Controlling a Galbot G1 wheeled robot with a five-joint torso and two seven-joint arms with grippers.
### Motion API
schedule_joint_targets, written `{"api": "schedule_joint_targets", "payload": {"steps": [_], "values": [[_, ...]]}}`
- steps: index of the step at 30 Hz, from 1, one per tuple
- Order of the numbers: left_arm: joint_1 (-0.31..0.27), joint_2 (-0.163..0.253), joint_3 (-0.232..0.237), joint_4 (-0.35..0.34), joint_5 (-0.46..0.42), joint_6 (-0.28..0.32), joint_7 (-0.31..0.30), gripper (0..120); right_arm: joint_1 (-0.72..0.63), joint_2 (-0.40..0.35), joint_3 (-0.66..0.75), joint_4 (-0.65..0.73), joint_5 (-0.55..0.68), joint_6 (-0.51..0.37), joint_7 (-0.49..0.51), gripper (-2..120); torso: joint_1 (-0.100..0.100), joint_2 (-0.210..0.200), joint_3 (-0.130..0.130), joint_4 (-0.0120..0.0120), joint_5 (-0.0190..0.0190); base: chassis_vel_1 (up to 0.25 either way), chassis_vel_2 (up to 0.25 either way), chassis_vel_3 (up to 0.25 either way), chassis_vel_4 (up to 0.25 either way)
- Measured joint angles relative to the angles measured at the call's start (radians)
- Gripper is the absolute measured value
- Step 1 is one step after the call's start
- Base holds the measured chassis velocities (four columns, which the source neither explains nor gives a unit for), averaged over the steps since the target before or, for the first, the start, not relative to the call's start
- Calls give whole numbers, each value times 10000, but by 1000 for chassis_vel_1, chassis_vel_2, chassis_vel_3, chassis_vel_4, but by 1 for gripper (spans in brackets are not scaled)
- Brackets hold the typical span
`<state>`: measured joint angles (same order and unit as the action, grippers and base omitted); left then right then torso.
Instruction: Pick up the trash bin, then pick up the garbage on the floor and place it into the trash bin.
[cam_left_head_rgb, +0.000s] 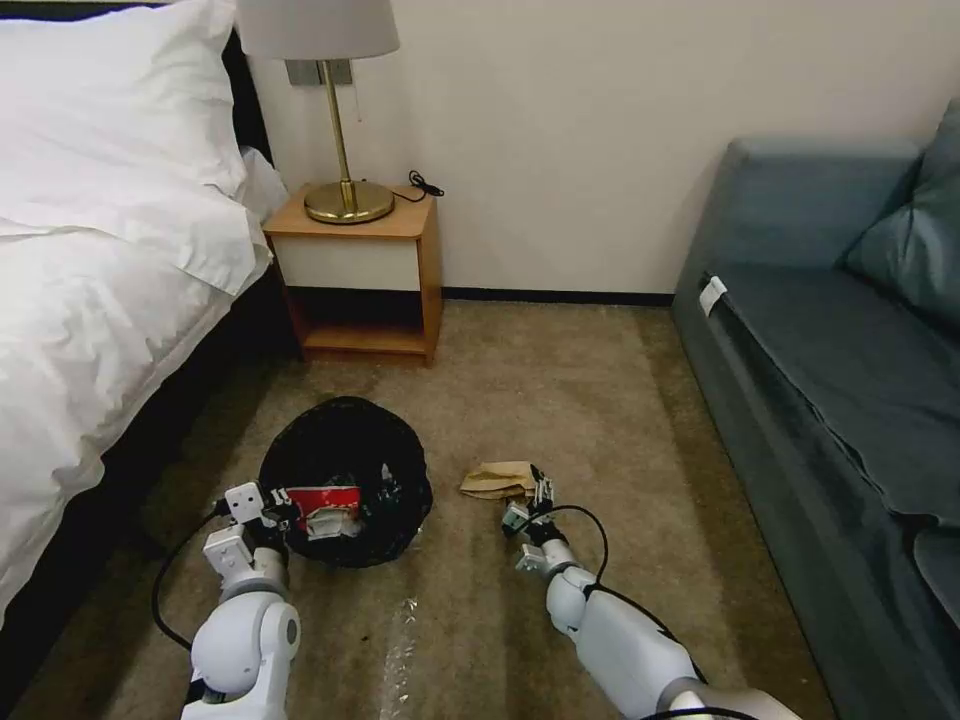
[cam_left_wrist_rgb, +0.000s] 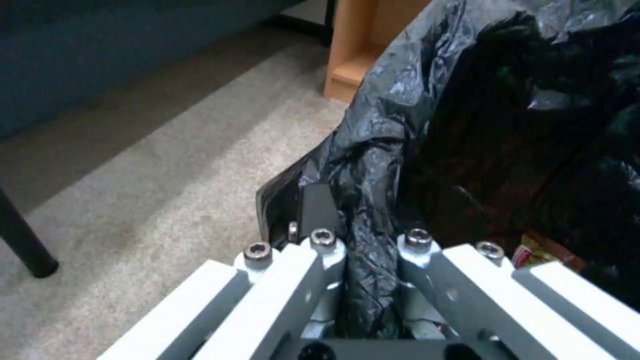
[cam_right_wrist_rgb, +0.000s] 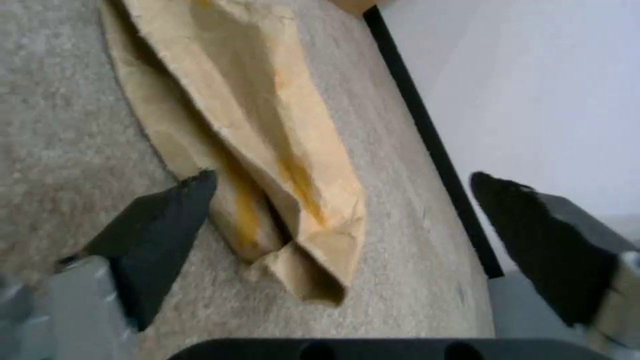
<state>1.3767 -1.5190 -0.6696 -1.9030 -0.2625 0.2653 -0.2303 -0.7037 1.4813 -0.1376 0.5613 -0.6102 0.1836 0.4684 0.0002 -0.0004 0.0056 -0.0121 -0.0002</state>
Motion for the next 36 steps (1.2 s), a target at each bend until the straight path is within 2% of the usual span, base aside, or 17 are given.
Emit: {"api": "schedule_joint_targets", "payload": {"steps": [1,2,4,5,6,8,9,11,14,16,20,21,22,24,25,26,36], "values": [[0,0,0,0,0,0,0,3,0,0,0,0,0,0,0,96,0,0,0,0,0,0,0,0,0],[28,-2,-26,-36,-6,-4,-7,3,21,36,11,-100,51,31,-64,90,0,0,1,0,0,0,0,0,0],[42,-3,-40,-53,-8,-9,-12,3,40,62,30,-168,68,59,-102,86,0,0,0,0,-1,0,0,0,0],[63,-7,-62,-83,-13,-14,-19,3,64,90,49,-252,78,103,-149,79,0,0,0,1,0,0,0,0,0],[63,-7,-62,-83,-13,-14,-19,3,64,90,49,-252,78,103,-149,79,0,0,0,1,0,0,0,0,0],[115,-30,-126,-188,-25,-20,-24,3,106,118,65,-410,92,151,-224,68,0,0,0,0,0,0,0,0,0],[115,-30,-126,-188,-25,-20,-24,3,106,118,65,-410,92,151,-224,68,0,0,0,0,0,0,0,0,0],[162,-45,-192,-258,-35,-23,-23,3,142,174,98,-561,93,182,-279,57,0,0,0,0,0,0,0,0,0],[186,-55,-228,-284,-36,-24,-22,3,167,211,134,-642,87,192,-302,50,0,0,0,0,0,0,0,0,0],[220,-64,-282,-322,-39,-31,-15,3,229,278,243,-786,84,225,-342,39,0,0,0,1,0,0,0,0,0],[234,-69,-301,-338,-42,-34,-11,3,249,275,279,-805,86,238,-387,30,0,0,0,1,0,0,0,0,0],[240,-78,-306,-344,-46,-37,-9,3,250,272,302,-817,92,245,-414,22,0,0,0,1,0,0,0,0,0],[240,-78,-306,-344,-46,-37,-9,3,250,272,302,-817,92,245,-414,22,0,0,0,1,0,0,0,0,0],[248,-98,-304,-349,-47,-40,-6,3,232,263,324,-817,117,251,-428,10,0,0,0,1,-1,0,0,0,0],[248,-98,-304,-349,-47,-40,-6,3,232,263,324,-817,117,251,-428,10,0,0,0,1,-1,0,0,0,0],[248,-101,-294,-350,-48,-41,-6,3,214,264,332,-815,132,262,-439,2,0,0,0,0,0,0,0,0,0],[211,-110,-250,-329,-48,-46,-2,3,199,351,364,-802,170,284,-480,0,0,0,1,0,0,0,0,0,0]]}}
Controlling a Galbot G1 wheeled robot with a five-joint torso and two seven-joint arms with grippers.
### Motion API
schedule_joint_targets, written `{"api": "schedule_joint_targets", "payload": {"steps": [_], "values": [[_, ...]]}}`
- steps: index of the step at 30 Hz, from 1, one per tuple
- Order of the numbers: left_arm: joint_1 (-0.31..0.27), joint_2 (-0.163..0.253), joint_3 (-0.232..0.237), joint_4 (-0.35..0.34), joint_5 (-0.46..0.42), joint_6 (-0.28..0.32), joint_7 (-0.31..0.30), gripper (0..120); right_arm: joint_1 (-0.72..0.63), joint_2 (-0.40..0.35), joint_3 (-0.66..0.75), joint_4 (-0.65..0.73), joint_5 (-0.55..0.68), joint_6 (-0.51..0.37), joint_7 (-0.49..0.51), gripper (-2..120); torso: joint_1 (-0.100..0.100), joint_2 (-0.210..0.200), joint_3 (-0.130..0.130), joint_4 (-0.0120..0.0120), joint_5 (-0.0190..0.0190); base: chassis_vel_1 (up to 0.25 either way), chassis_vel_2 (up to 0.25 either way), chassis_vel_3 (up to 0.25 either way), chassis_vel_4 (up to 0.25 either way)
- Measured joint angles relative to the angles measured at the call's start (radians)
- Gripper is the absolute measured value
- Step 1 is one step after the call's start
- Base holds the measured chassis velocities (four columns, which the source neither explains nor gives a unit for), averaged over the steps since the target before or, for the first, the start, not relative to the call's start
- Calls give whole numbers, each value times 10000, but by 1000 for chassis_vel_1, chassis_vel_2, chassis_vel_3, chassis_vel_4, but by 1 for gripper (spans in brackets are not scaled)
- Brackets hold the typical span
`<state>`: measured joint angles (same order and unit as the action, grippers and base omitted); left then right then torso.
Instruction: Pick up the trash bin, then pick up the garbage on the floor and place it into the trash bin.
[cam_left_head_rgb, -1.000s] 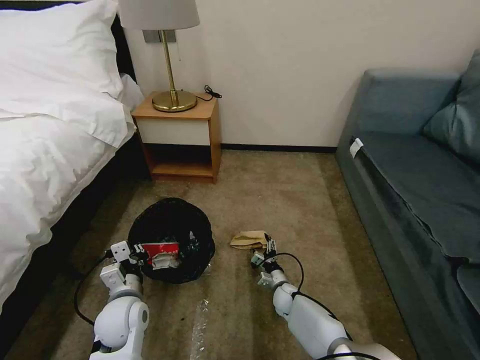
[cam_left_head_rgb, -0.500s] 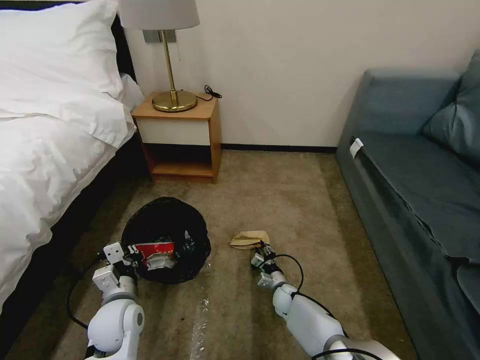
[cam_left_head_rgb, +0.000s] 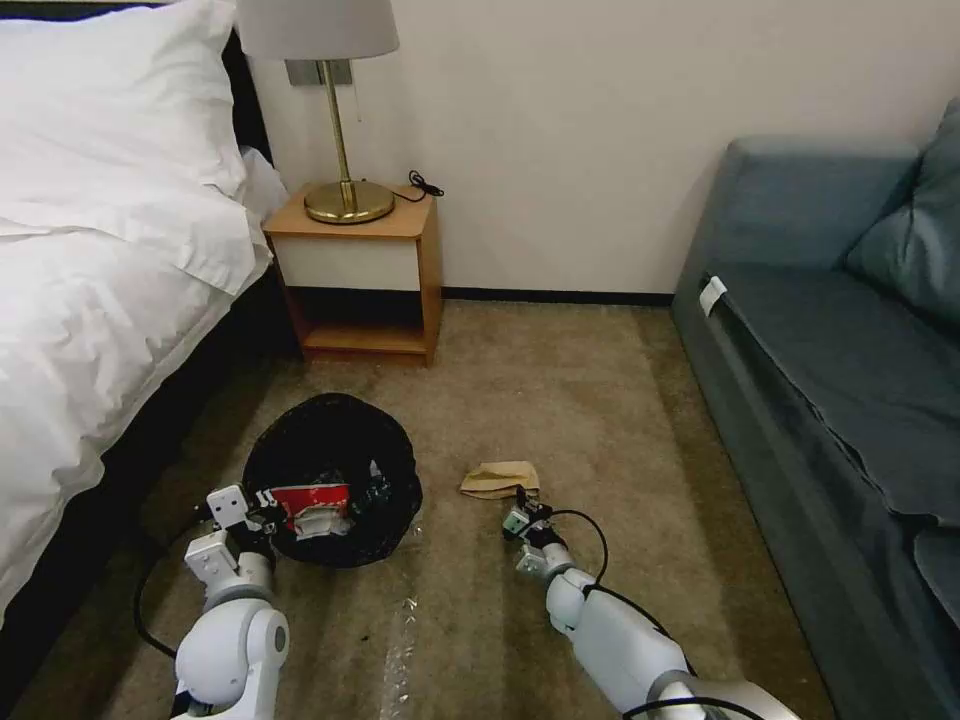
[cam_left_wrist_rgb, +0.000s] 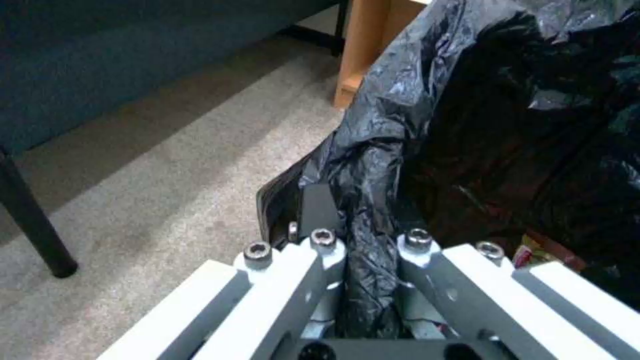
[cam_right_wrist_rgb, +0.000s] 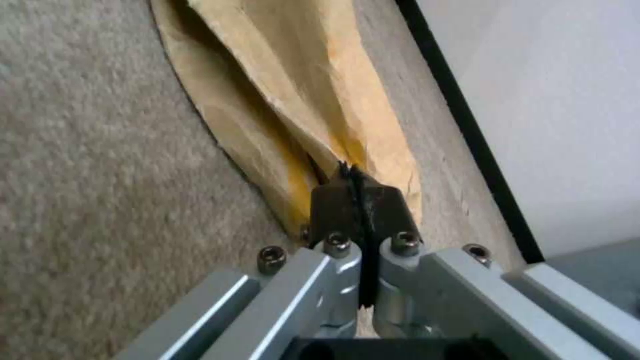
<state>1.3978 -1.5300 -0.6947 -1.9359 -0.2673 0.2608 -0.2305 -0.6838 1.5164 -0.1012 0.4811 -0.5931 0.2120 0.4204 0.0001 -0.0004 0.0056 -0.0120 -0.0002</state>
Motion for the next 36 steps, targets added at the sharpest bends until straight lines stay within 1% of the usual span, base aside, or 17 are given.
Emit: {"api": "schedule_joint_targets", "payload": {"steps": [11,14,15,16,17,18,20,21,24,25,27,28,29,30,32,33,36], "values": [[-105,2,136,69,9,-1,-34,3,-63,87,-137,335,209,-54,90,0,0,0,-1,0,0,0,0,0,0],[-140,10,192,83,9,0,-77,3,-106,92,-243,495,390,-234,164,5,0,0,0,0,0,0,0,0,0],[-143,10,195,85,9,0,-82,3,-107,94,-247,501,397,-241,171,8,0,0,0,0,0,0,0,0,0],[-152,10,210,87,10,3,-92,3,-113,104,-278,514,403,-264,182,17,0,0,0,0,0,0,0,0,0],[-153,9,216,87,11,6,-103,3,-114,110,-285,505,400,-272,183,22,0,0,0,0,0,0,0,0,0],[-153,9,216,87,11,6,-103,3,-114,110,-285,505,400,-272,183,22,0,0,0,0,0,0,0,0,0],[-153,9,218,78,11,9,-117,3,-108,133,-285,436,370,-282,181,28,0,0,0,0,0,0,0,0,0],[-153,9,218,78,11,9,-117,3,-108,133,-285,436,370,-282,181,28,0,0,0,0,0,0,0,0,0],[-151,8,206,42,12,13,-134,3,-74,177,-269,325,210,-345,169,45,0,0,-1,0,0,0,0,0,0],[-151,8,206,42,12,13,-134,3,-74,177,-269,325,210,-345,169,45,0,0,-1,0,0,0,0,0,0],[-150,2,203,29,12,16,-154,3,-68,186,-265,281,93,-410,170,54,0,0,0,0,0,0,0,0,0],[-150,2,203,29,12,16,-154,3,-68,186,-265,281,93,-410,170,54,0,0,0,0,0,0,0,0,0],[-151,-8,205,23,11,17,-168,3,-61,212,-247,215,-39,-490,187,61,0,0,0,0,0,0,0,0,0],[-151,-8,205,23,11,17,-168,3,-61,212,-247,215,-39,-490,187,61,0,0,0,0,0,0,0,0,0],[-158,-44,227,7,25,20,-198,3,4,321,-170,7,-342,-704,307,74,0,0,0,0,0,0,0,0,0],[-158,-44,227,7,25,20,-198,3,4,321,-170,7,-342,-704,307,74,0,0,0,0,0,0,0,0,0],[-139,-95,235,-51,70,23,-231,3,95,389,-112,-189,-603,-918,355,89,0,0,0,0,0,0,0,0,0]]}}
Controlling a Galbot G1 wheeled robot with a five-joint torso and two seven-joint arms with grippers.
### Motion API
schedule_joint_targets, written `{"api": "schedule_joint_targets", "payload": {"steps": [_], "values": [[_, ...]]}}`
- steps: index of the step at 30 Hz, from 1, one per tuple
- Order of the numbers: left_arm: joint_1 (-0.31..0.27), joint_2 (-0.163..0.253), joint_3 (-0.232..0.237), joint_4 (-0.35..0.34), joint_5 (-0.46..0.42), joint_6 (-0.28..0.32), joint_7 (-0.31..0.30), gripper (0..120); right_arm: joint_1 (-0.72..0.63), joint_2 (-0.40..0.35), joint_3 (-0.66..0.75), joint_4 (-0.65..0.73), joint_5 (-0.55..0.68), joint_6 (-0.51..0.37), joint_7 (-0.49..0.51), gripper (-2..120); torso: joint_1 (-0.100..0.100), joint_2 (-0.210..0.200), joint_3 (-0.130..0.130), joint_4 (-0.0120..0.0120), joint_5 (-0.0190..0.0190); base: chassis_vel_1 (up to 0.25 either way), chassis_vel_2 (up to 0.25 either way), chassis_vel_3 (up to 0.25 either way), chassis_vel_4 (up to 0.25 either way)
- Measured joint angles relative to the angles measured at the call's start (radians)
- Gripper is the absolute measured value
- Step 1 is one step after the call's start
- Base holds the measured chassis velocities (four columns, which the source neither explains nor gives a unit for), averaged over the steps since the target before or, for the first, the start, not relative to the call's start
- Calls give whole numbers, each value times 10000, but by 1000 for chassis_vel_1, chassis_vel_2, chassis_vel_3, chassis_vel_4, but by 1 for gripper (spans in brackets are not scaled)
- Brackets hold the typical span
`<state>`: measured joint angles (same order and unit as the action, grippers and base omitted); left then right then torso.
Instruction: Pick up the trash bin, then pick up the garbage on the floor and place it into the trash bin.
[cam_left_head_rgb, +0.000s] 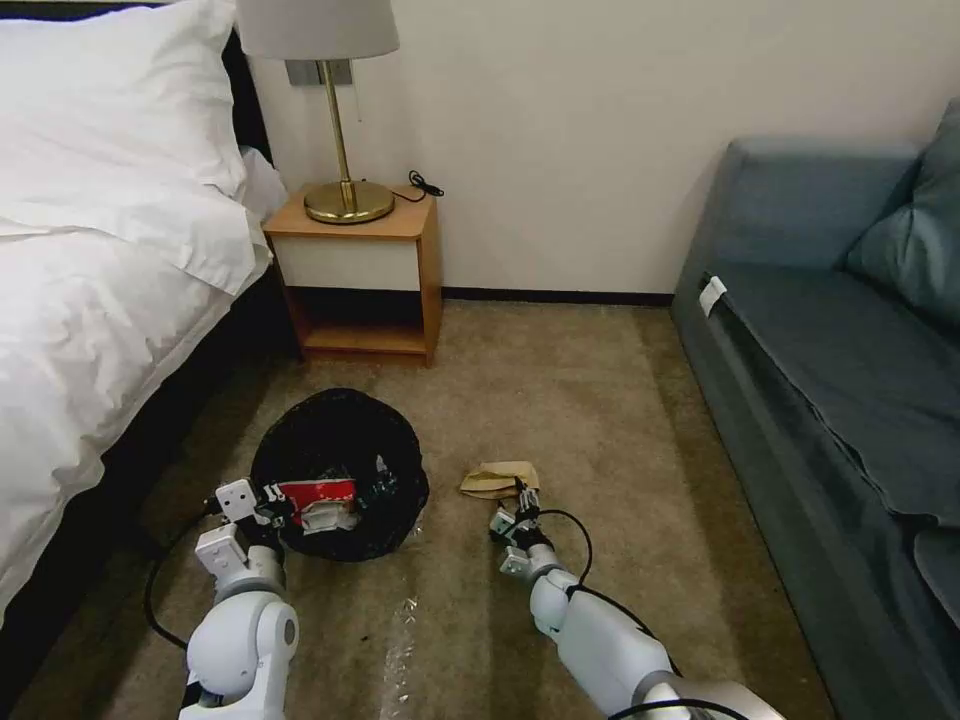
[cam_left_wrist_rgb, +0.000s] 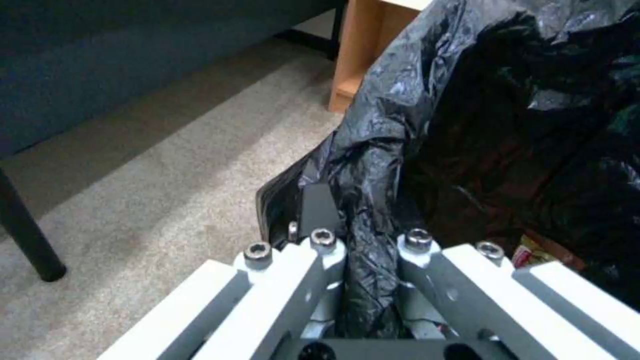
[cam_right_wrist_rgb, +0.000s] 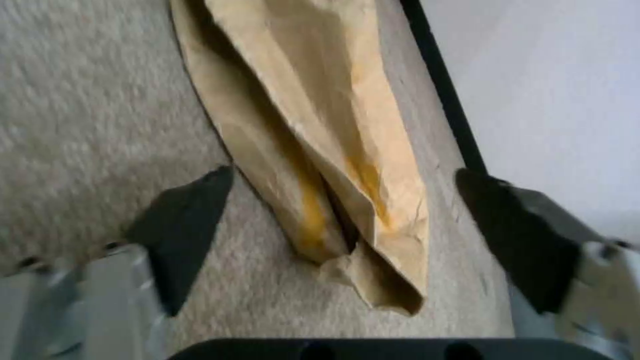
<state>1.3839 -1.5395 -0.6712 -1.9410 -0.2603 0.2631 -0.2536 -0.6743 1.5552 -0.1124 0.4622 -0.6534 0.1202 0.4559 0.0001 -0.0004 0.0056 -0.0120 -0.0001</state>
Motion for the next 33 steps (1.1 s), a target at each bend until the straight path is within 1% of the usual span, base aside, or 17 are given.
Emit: {"api": "schedule_joint_targets", "payload": {"steps": [1,3,6,13,17,33], "values": [[0,0,0,0,0,0,0,3,0,0,0,0,0,0,0,89,0,0,0,0,0,0,0,0,0],[34,-42,-10,-59,39,3,-16,3,67,31,12,-114,-108,-144,3,98,0,0,0,0,-1,0,0,0,0],[75,-81,-26,-150,84,13,-39,3,97,72,21,-225,-264,-300,0,99,0,0,0,0,0,0,0,0,0],[131,-140,-84,-272,107,24,-69,3,149,197,128,-507,-523,-532,-35,100,-1,0,0,0,0,0,0,0,0],[191,-223,-93,-335,168,25,-71,3,307,376,455,-853,-720,-553,-160,100,-1,0,-1,0,0,0,0,0,0],[179,-350,-38,-344,280,-2,-83,3,760,507,1158,-1372,-694,-923,-413,100,-1,0,0,1,1,0,0,0,0]]}}
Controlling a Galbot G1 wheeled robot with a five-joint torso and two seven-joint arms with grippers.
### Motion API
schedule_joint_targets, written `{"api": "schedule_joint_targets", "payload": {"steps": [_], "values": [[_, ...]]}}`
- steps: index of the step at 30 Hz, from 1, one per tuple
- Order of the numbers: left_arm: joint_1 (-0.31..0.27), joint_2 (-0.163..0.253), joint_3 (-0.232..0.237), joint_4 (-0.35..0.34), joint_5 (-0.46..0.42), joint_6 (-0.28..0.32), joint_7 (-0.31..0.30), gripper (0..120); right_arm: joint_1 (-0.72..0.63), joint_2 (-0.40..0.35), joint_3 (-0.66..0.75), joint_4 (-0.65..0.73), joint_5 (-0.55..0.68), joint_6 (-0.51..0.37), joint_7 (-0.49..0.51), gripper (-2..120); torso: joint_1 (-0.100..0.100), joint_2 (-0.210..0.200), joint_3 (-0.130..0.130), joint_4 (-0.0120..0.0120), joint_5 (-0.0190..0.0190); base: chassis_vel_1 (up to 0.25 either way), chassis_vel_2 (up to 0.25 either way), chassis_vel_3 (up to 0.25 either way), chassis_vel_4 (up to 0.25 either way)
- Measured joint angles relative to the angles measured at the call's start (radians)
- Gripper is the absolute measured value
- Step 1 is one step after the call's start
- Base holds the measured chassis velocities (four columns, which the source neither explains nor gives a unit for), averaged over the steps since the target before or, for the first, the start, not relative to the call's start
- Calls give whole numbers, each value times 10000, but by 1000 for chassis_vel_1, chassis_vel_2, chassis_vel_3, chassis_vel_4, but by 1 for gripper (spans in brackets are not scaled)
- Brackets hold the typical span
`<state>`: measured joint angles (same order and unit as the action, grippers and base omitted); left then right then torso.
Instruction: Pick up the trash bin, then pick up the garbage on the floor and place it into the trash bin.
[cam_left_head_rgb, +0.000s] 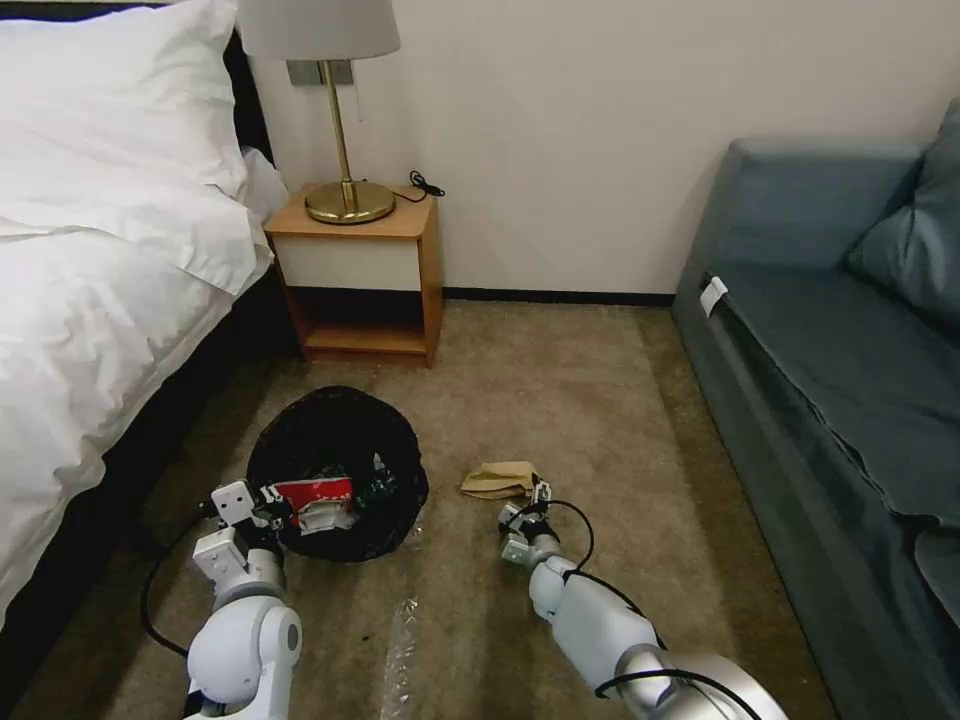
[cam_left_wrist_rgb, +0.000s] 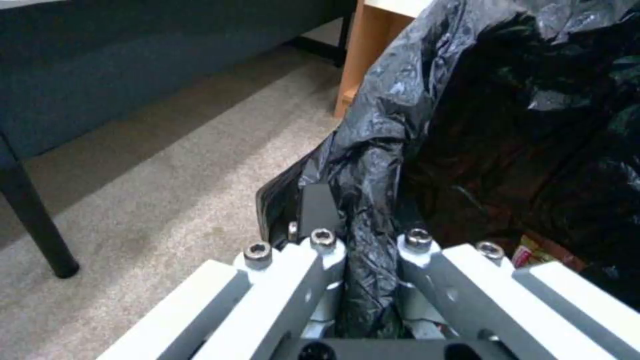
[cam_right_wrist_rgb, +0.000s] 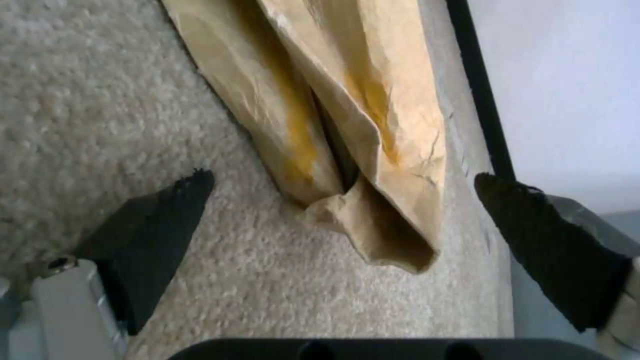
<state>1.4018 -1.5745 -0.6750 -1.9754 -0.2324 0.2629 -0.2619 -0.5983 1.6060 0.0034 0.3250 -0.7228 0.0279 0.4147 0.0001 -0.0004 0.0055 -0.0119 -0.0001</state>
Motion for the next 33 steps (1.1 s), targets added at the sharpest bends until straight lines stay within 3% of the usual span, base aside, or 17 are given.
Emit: {"api": "schedule_joint_targets", "payload": {"steps": [12,29,33], "values": [[-73,-41,10,52,20,-3,-5,3,-178,22,-88,156,-672,-330,112,100,0,0,-1,-3,-2,0,0,0,0],[-179,-193,-8,-59,138,7,-53,3,-363,49,63,133,-1457,-1663,617,100,-1,2,-2,10,6,0,0,0,0],[-210,-291,90,-53,240,33,-57,3,-292,46,388,43,-1560,-1775,542,100,-1,3,-2,-1,0,0,0,0,0]]}}
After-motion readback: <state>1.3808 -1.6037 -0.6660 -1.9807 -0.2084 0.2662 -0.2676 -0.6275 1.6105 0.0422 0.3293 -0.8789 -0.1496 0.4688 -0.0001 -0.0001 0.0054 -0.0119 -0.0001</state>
